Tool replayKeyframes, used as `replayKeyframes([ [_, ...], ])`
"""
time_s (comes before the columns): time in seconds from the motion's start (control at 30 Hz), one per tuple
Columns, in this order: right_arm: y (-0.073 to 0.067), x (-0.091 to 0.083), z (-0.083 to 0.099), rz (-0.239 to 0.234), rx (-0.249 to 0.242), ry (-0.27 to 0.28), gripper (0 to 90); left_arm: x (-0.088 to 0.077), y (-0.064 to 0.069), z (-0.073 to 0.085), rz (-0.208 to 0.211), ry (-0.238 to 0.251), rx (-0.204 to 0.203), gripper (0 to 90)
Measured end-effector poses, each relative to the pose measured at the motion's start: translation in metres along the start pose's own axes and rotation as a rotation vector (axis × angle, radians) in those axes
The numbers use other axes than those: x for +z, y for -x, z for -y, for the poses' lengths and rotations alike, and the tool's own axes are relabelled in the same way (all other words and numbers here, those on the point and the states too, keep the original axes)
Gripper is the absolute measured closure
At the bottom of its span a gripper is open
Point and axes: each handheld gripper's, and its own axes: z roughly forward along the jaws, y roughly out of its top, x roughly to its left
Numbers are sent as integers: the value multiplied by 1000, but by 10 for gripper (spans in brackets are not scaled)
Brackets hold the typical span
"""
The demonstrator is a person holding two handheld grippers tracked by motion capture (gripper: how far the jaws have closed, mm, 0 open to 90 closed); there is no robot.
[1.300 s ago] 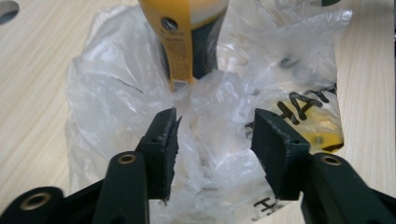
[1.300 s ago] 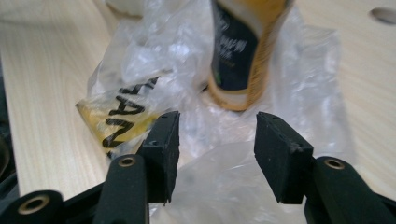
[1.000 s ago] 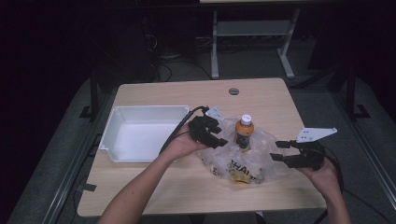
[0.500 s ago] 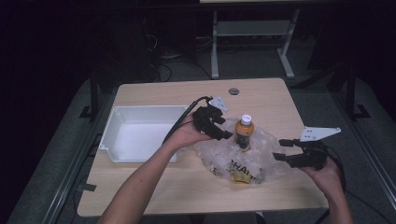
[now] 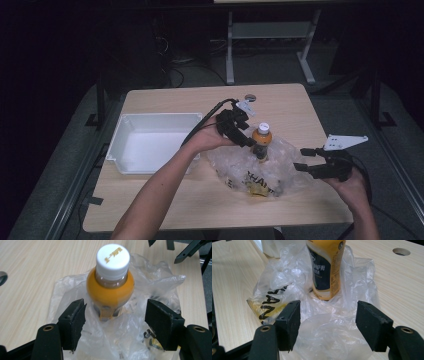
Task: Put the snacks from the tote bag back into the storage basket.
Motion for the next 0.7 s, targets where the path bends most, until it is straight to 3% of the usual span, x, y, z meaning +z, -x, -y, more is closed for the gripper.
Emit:
replayKeyframes([
  [0.17,0,0,0,1,0,-2,357,3,0,-6,2,10,14,300],
  [0.33,0,2,-1,2,-10,-6,357,9,-1,-16,0,-26,32,304],
  [0.5,0,2,-1,0,-10,-7,361,16,0,-25,6,-66,55,356],
  [0.7,-1,1,-1,3,-12,-10,361,20,0,-33,17,-63,73,387],
])
